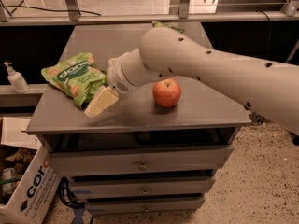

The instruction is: Move green rice chip bag near green jalapeno chip bag

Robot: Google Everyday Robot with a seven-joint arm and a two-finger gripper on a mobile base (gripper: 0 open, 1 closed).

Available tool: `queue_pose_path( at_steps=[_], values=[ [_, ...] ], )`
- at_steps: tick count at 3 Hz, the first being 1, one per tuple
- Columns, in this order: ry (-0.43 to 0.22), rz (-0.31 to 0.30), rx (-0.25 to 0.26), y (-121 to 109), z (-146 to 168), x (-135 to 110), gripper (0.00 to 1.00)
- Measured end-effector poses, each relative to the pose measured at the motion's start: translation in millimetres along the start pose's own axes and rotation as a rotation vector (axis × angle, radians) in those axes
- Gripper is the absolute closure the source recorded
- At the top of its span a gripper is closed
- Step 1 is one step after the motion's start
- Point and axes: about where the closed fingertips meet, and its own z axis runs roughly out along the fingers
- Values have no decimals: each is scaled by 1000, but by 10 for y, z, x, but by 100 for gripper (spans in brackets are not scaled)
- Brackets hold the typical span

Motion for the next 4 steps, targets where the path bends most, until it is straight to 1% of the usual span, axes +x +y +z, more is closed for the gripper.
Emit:
queue_pose_path(
  at_steps=[1, 2, 3, 4],
  values=[
    [-19, 90, -23, -21, 93, 67, 0],
    [-52, 170, -37, -21, 166, 146, 0],
    [-96, 224, -41, -23, 176, 192, 18],
    [-145, 276, -40, -31, 133, 245, 41]
  ],
)
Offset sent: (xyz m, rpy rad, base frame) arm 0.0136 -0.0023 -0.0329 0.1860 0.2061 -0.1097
